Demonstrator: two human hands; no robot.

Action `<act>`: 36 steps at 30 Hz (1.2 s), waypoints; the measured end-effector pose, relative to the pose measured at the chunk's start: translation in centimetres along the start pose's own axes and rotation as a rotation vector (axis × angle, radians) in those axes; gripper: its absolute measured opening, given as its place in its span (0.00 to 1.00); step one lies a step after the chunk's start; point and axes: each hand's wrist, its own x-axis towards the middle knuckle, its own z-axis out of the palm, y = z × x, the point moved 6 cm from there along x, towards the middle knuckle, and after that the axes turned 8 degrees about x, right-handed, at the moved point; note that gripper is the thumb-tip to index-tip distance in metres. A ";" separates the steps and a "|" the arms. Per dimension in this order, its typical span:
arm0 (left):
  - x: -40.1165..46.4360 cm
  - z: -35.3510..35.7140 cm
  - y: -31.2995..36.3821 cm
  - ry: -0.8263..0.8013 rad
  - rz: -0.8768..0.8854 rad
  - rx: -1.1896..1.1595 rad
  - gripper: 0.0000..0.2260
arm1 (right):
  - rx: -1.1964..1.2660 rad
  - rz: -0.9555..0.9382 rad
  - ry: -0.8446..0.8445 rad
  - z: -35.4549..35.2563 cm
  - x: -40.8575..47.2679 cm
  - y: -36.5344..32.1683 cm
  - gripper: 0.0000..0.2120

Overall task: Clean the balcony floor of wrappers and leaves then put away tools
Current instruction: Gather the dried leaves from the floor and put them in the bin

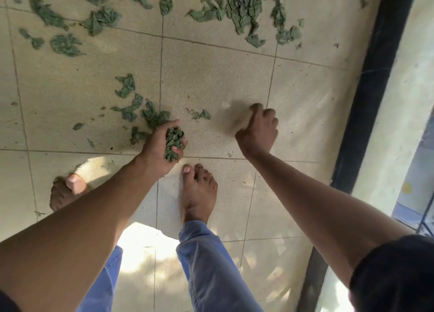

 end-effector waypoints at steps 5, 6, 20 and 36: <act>-0.3 -1.0 -0.3 -0.004 -0.002 -0.004 0.10 | 0.194 0.018 -0.049 1.3 -0.2 0.7 0.19; -0.4 -1.4 -0.2 -0.003 0.001 -0.007 0.10 | 0.208 -0.028 -0.073 1.8 -0.3 -0.3 0.20; -3.4 -8.7 2.9 0.036 0.061 -0.082 0.07 | 0.231 -0.431 -0.434 9.8 -6.7 -17.7 0.27; -4.8 -16.6 4.0 0.114 0.114 -0.206 0.12 | -0.054 -0.567 -0.346 12.0 -9.9 -22.1 0.33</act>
